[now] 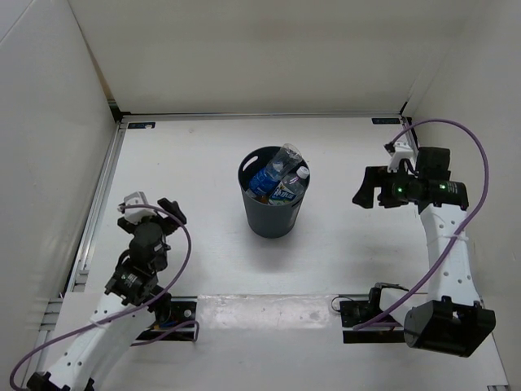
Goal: Put the plastic bottles in the bin
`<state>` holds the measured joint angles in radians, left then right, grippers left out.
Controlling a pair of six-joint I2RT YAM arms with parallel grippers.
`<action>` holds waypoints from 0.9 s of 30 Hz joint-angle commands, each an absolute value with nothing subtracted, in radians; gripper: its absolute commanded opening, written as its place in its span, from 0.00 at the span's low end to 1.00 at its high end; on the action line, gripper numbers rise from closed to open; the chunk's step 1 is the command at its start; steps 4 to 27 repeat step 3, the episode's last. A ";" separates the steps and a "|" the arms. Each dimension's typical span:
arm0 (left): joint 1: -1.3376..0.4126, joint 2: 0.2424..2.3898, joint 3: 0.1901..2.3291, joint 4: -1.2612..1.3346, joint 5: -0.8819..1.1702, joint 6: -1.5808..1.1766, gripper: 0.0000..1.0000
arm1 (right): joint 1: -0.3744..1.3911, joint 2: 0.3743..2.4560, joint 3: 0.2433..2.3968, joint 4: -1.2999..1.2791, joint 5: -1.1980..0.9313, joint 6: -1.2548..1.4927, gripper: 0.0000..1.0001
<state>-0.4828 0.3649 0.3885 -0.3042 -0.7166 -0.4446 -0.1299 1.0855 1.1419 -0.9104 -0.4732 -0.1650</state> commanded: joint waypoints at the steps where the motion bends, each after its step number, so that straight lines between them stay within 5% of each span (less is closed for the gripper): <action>1: -0.483 0.388 0.379 -0.226 -0.729 -0.420 1.00 | -0.135 1.071 1.131 -0.891 -0.471 -0.173 0.90; 27: -0.485 0.414 0.377 -0.222 -0.721 -0.413 1.00 | -0.138 1.068 1.129 -0.894 -0.462 -0.175 0.90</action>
